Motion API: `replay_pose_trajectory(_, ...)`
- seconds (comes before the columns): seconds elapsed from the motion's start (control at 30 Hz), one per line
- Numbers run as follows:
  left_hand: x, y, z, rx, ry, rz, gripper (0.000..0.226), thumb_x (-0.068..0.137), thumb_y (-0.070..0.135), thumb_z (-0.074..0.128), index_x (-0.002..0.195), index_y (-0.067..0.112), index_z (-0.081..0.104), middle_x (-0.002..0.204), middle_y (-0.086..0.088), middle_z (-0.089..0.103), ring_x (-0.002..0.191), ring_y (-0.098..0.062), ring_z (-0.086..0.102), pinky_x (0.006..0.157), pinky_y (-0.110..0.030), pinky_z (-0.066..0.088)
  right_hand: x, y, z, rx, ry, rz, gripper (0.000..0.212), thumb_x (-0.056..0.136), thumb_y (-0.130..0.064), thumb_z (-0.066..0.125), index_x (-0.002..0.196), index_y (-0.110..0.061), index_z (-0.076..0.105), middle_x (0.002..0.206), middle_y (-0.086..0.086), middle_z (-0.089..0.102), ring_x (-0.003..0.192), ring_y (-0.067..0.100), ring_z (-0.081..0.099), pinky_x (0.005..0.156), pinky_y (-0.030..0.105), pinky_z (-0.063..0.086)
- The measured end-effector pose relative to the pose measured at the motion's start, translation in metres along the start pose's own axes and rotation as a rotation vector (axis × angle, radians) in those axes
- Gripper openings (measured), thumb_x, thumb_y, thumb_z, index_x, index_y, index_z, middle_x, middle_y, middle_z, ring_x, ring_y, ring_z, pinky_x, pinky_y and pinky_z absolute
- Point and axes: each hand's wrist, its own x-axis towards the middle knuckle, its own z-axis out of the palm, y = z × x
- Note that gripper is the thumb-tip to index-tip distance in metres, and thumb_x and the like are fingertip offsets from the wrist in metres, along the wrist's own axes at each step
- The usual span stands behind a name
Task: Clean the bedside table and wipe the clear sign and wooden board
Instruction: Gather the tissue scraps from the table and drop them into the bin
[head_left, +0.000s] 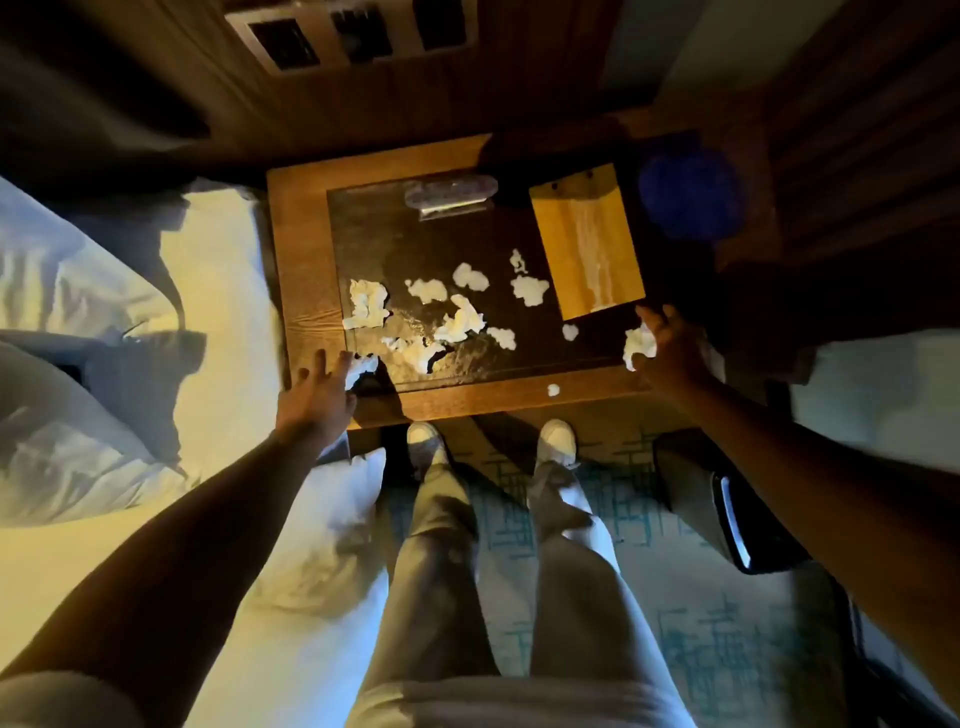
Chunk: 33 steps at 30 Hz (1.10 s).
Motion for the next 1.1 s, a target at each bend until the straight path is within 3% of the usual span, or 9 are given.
replay_pose_trajectory(0.23,0.036,-0.002,0.027,0.003,0.044,0.046,0.059,0.093,0.025,0.065,0.147,0.024,0.042,0.147,-0.017,0.042,0.122,-0.046,0.053,0.089,-0.05,0.052,0.009,0.011,0.037,-0.02,0.01,0.034,0.056,0.086,-0.011,0.07,0.14,-0.015,0.054,0.153,0.019,0.038,0.138,0.044,0.036,0.108,0.053,0.035)
replay_pose_trajectory(0.3,0.044,0.002,0.029,-0.075,0.104,0.041,0.051,0.091,0.018,0.067,0.14,0.018,0.052,0.141,-0.018,0.048,0.117,-0.045,0.057,0.091,-0.05,0.051,0.013,0.015,0.043,-0.107,0.041,0.069,0.043,0.085,-0.018,0.072,0.127,-0.021,0.061,0.138,0.018,0.048,0.124,0.045,0.046,0.094,0.052,0.045)
replay_pose_trajectory(0.4,0.052,0.007,0.027,-0.247,0.191,-0.042,0.039,0.094,0.017,0.062,0.134,0.014,0.059,0.136,-0.016,0.057,0.116,-0.037,0.059,0.092,-0.042,0.048,0.016,0.016,0.043,-0.101,-0.073,0.132,0.012,0.092,-0.018,0.06,0.103,-0.018,0.065,0.119,0.019,0.057,0.111,0.043,0.055,0.087,0.045,0.047)
replay_pose_trajectory(0.5,0.052,0.018,0.016,-0.266,0.302,0.017,0.031,0.096,0.02,0.061,0.125,0.012,0.064,0.122,-0.014,0.064,0.103,-0.031,0.064,0.071,-0.03,0.042,0.02,0.011,0.037,-0.064,-0.072,0.16,0.005,0.091,-0.021,0.061,0.093,-0.024,0.065,0.107,0.013,0.067,0.104,0.038,0.062,0.084,0.041,0.048)
replay_pose_trajectory(0.6,0.046,0.038,0.005,-0.268,0.363,0.182,0.019,0.094,0.019,0.066,0.108,0.006,0.07,0.103,-0.015,0.066,0.082,-0.029,0.066,0.055,-0.02,0.03,0.023,-0.006,0.028,0.05,0.009,0.154,0.015,0.087,-0.021,0.069,0.101,-0.021,0.066,0.106,0.014,0.069,0.101,0.038,0.065,0.083,0.042,0.051)
replay_pose_trajectory(0.73,0.046,0.059,0.01,-0.279,0.298,0.327,0.023,0.095,0.023,0.065,0.108,0.005,0.071,0.133,-0.01,0.058,0.082,-0.024,0.068,0.064,-0.031,0.053,0.024,-0.046,0.018,0.199,0.013,0.039,0.019,0.09,-0.019,0.069,0.106,-0.01,0.065,0.108,0.018,0.069,0.1,0.038,0.065,0.087,0.053,0.052)
replay_pose_trajectory(0.9,0.05,0.066,0.026,-0.244,0.231,0.338,0.029,0.094,0.028,0.068,0.121,0.018,0.07,0.143,-0.003,0.051,0.098,-0.024,0.069,0.069,-0.037,0.059,0.025,-0.113,0.008,0.266,0.078,-0.16,0.008,0.092,-0.026,0.067,0.099,-0.027,0.064,0.091,-0.008,0.065,0.078,0.012,0.062,0.059,0.022,0.048)
replay_pose_trajectory(0.97,0.051,0.063,0.033,-0.234,0.2,0.309,0.03,0.092,0.021,0.069,0.122,0.017,0.068,0.141,-0.005,0.05,0.103,-0.025,0.067,0.073,-0.038,0.059,0.029,-0.138,0.012,0.368,0.04,-0.215,0.009,0.091,-0.022,0.068,0.098,-0.026,0.066,0.092,-0.007,0.067,0.077,0.01,0.064,0.054,0.02,0.049)
replay_pose_trajectory(1.1,0.052,0.054,0.04,-0.312,0.139,0.234,0.03,0.089,0.005,0.067,0.118,0.009,0.066,0.125,-0.014,0.053,0.101,-0.032,0.066,0.079,-0.043,0.058,0.042,-0.179,0.033,0.312,-0.024,-0.287,0.027,0.09,-0.012,0.068,0.114,-0.021,0.064,0.114,0.006,0.069,0.099,0.024,0.067,0.076,0.025,0.056)
